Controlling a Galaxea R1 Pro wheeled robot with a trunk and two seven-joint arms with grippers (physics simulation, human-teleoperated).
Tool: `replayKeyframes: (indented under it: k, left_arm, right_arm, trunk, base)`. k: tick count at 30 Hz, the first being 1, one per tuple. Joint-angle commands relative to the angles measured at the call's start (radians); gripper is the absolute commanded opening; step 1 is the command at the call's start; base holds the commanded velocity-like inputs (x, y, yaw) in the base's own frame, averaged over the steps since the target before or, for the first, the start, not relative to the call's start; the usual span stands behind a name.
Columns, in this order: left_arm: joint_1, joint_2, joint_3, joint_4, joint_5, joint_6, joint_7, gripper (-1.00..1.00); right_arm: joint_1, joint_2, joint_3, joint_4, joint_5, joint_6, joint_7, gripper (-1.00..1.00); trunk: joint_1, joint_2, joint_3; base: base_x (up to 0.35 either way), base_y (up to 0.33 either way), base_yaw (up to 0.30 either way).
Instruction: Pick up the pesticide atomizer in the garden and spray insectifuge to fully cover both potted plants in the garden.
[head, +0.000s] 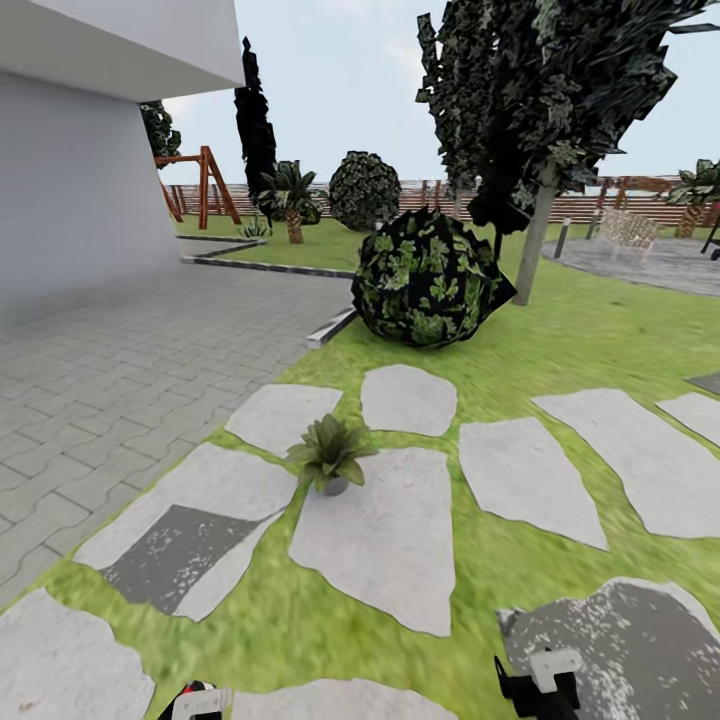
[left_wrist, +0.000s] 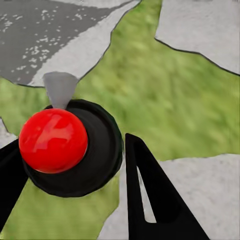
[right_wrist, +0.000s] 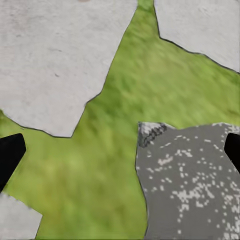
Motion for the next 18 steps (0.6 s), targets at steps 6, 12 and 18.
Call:
replayKeyframes:
  k: [6,12,18]
  left_arm:
    - [-0.001,0.001,-0.009,0.0,0.006,-0.003,0.005,-1.0]
    - [-0.001,0.001,-0.009,0.001,0.005,-0.004,0.005,-1.0]
    - [-0.001,0.001,-0.009,0.0,0.004,-0.004,0.005,-1.0]
  right_arm:
    - [-0.001,0.001,-0.007,0.002,0.011,-0.004,-0.003,1.0]
    - [-0.001,0.001,-0.007,0.002,0.011,-0.004,-0.003,1.0]
    - [-0.001,0.0,-0.007,0.002,0.011,-0.004,-0.003,1.0]
  trunk:
    - [0.0,0.0,-0.001]
    - [0.0,0.0,-0.001]
    - [0.0,0.0,0.0]
  base:
    - [0.267,0.244,0.0]
    - [0.267,0.244,-0.014]
    - [0.275,0.209,-0.209]
